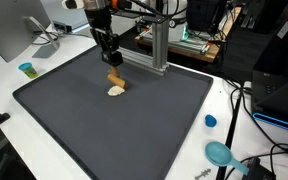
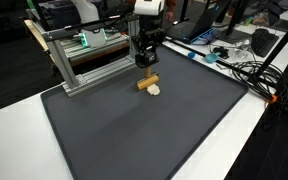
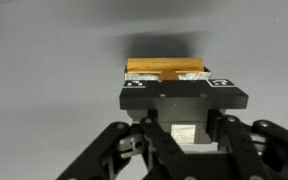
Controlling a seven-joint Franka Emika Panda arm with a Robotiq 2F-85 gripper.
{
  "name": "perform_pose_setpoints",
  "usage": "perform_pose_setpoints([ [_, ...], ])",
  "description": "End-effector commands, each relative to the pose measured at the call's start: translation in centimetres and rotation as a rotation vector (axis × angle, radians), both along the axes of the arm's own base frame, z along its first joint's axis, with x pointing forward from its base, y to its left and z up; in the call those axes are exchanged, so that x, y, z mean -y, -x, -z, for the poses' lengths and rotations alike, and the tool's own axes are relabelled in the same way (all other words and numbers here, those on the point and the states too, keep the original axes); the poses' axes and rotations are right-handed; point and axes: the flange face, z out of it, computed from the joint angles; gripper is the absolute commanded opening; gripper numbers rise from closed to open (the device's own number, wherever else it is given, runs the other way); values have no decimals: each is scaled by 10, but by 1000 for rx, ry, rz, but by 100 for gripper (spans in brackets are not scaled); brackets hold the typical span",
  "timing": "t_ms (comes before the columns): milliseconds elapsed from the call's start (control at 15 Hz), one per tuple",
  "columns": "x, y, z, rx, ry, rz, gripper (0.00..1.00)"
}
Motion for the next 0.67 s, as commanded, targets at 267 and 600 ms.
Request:
perform_pose_setpoints([
  [267, -15, 4, -14, 78, -22, -17, 22],
  [600, -17, -9, 12, 94, 11, 10, 22],
])
